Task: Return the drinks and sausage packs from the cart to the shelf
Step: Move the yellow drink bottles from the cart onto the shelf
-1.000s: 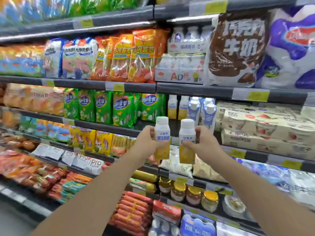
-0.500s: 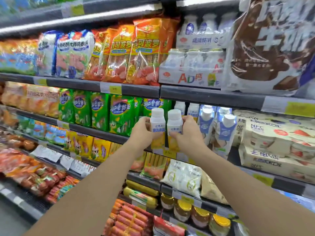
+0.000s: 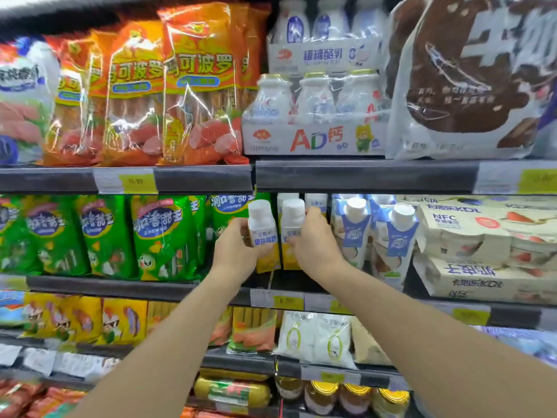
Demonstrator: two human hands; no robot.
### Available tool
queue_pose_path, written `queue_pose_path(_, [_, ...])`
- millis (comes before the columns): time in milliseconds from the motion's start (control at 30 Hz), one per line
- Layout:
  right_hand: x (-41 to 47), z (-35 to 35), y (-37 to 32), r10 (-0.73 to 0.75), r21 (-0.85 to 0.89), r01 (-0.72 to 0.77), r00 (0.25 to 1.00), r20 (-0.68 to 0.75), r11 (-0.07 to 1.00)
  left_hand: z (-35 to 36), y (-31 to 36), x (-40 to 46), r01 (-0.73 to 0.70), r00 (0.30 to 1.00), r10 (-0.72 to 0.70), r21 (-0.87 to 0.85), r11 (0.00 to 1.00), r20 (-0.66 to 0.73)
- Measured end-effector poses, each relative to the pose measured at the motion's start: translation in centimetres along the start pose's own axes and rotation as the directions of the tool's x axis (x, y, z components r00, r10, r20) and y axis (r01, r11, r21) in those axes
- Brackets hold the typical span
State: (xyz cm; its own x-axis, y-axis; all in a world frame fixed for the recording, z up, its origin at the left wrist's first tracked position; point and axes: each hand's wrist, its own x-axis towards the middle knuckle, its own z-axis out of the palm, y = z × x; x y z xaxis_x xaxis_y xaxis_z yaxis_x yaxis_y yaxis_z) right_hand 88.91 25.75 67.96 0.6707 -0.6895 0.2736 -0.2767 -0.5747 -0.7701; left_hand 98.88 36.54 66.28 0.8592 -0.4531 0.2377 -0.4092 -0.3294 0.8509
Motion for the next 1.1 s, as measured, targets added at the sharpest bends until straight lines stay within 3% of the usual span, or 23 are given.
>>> queue_pose_path(200, [0.0,1.6,-0.4,0.029,0.068,-0.023,0.996,-0.086,0.997,-0.4,-1.0,1.5,-0.172,0.983,0.172,0.008,0.985,0.064])
queue_pose_path(500, [-1.5,4.2,0.8,0.206,-0.094,-0.225,0.962,-0.181,0.97,-0.7,-2.0,2.4,-0.298,0.946,0.293,0.017,0.954,0.138])
queue_pose_path(700, [-2.1,3.9,0.4,0.237,-0.151,-0.273,0.946,-0.22,0.95,0.8,-1.3,2.5,-0.338,0.931,0.326,0.052,0.94,0.164])
queue_pose_path(900, [-4.2,3.9,0.1,0.283,0.043,-0.28,0.94,-0.19,0.959,1.4,-1.0,2.9,-0.317,0.922,0.268,0.148,0.937,0.279])
queue_pose_path(1100, [-4.8,4.7,0.1,0.261,0.032,-0.26,0.952,-0.157,0.965,2.8,-0.2,2.7,-0.268,0.949,0.219,0.22,0.938,0.226])
